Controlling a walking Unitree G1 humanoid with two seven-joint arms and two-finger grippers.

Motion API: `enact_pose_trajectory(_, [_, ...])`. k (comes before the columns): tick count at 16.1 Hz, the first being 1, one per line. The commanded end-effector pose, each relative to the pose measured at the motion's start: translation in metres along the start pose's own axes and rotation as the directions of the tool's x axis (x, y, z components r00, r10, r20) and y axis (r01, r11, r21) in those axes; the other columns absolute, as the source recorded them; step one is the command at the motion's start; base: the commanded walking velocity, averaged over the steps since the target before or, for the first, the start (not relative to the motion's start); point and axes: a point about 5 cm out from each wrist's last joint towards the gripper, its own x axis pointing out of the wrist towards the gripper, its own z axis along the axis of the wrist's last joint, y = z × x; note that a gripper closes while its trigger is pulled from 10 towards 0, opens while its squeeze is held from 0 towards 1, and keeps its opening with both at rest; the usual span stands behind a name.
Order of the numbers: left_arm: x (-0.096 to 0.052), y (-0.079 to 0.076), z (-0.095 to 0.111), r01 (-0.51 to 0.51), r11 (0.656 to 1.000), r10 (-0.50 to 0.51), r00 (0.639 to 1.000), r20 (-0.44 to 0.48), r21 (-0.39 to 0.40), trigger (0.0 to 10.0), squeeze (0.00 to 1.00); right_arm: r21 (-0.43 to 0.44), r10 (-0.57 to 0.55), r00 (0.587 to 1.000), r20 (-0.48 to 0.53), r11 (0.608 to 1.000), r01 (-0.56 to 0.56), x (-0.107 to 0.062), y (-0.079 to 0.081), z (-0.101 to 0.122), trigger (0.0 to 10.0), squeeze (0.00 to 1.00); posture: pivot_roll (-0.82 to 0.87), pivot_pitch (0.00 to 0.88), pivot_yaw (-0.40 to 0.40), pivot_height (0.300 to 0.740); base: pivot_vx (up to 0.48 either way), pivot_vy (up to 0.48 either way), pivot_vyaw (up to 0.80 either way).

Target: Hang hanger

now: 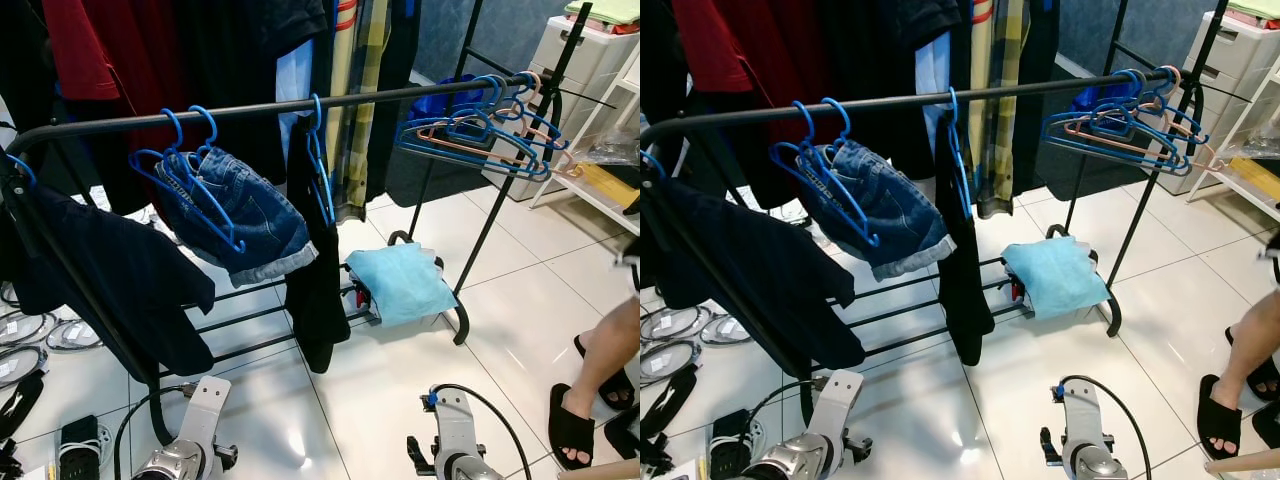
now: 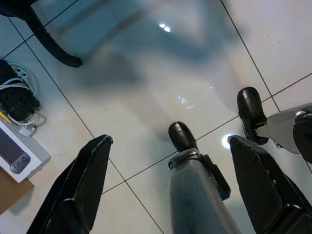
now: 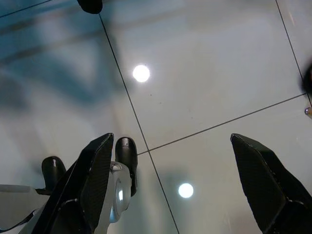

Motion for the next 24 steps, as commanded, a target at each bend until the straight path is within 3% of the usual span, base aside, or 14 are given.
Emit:
enact_pose_trajectory(1, [-0.0011,0.0040,-0.0072,-0.007,1.000,0.007,1.000,-0.023,0.009,10.0,0.00,-0.002,0.005,1.000,-0.025,1.000,-0.005,-0.0008,0.0027,-0.0069,10.0,0.00,-0.06,0.089,0.005,0.740,0.000,0.000,0.00])
enact_pose_trajectory(24, [-0.0011,0.0037,-0.0068,0.000,1.000,0.000,1.000,-0.016,0.007,10.0,0.00,-0.025,0.016,1.000,-0.022,1.000,-0.016,-0.0006,0.0037,-0.0058,10.0,0.00,-0.07,0.081,0.006,0.740,0.000,0.000,0.00])
